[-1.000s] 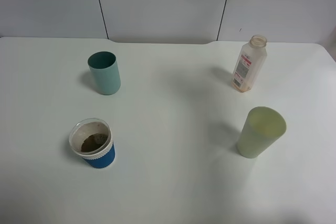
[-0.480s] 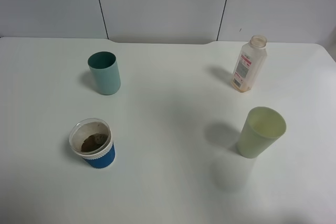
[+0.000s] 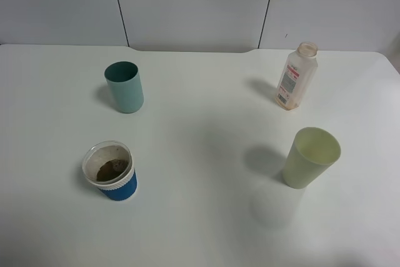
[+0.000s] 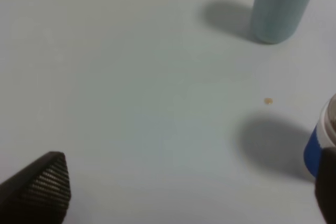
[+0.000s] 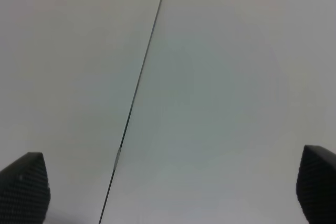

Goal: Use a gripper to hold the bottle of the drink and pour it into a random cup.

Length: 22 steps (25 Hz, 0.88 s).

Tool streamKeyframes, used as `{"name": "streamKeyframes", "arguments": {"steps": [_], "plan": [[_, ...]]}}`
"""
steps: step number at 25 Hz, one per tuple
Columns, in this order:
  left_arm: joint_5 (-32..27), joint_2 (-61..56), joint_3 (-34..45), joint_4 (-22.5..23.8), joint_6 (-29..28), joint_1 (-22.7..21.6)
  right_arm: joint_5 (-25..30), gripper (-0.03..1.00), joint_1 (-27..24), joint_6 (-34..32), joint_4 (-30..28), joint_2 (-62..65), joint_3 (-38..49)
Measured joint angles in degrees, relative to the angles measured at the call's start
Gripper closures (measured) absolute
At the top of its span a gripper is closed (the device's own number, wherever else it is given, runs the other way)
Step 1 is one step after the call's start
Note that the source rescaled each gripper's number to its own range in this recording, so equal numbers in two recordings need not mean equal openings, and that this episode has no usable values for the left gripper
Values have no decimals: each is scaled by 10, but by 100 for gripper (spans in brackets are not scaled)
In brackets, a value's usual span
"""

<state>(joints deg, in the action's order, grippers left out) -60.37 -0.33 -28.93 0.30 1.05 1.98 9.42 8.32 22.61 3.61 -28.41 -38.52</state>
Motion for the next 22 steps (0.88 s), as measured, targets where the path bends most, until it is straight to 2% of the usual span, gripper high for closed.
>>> {"name": "streamKeyframes", "arguments": {"steps": [4,7,11,17,22], "plan": [[0,0,0,0,0,0,64,-3,0,-78,-91,33,0],[0,0,0,0,0,0,110,-3,0,-139,-130,76,0],[0,0,0,0,0,0,184,-3,0,-173,-140,134,0],[0,0,0,0,0,0,304,-3,0,-170,-143,196,5],[0,0,0,0,0,0,346,-3,0,-162,-132,247,49]]}}
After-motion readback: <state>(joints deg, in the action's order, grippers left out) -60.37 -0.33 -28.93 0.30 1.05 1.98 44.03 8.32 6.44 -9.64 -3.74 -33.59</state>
